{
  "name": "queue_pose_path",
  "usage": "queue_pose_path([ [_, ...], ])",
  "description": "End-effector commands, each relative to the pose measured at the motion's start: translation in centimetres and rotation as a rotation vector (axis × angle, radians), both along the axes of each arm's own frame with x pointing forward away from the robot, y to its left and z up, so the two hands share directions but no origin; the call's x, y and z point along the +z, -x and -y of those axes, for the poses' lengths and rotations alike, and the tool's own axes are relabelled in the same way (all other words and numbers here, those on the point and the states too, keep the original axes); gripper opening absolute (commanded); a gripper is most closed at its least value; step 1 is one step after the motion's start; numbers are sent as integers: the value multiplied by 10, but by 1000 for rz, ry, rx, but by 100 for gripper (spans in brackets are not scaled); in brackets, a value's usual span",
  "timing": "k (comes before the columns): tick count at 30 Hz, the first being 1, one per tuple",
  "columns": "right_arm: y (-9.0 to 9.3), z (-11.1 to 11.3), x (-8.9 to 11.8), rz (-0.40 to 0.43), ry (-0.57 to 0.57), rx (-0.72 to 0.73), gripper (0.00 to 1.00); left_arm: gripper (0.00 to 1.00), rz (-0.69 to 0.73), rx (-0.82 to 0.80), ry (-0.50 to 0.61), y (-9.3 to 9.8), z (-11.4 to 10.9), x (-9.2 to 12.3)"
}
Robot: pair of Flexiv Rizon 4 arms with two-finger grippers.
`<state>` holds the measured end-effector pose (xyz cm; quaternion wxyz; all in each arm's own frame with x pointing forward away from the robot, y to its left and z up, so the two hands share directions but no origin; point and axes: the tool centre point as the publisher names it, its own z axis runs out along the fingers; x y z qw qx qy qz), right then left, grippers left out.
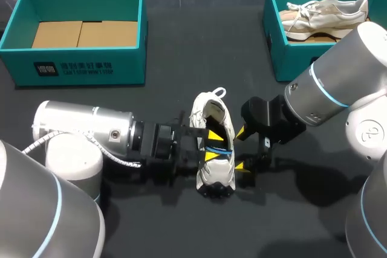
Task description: Take the shoe out of the shoebox, open the shoe tongue, remove and reinsert the insole, then place the shoe into the shoebox
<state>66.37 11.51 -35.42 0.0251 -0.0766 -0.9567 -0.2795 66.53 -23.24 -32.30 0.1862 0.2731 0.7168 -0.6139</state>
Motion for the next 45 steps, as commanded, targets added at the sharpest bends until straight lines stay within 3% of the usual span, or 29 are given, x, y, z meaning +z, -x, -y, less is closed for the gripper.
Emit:
queue_pose_path([
  [1,2,0,-1,3,-1,-1,100,0,4,-20,-16,4,2,4],
  [8,2,0,-1,3,-1,-1,100,0,-6,-57,-69,5,11,-11],
  [16,2,0,-1,3,-1,-1,100,0,52,9,-179,-11,8,-30],
  [26,2,0,-1,3,-1,-1,100,0,-50,-9,-129,-7,-2,-17],
  [29,2,0,-1,3,-1,-1,100,19,-77,-22,-122,-6,-4,-12],
  [33,2,0,-1,3,-1,-1,100,27,-89,-43,-141,-2,-6,-4],
  [45,2,0,-1,3,-1,-1,100,25,-95,-113,-230,4,-11,6],
])
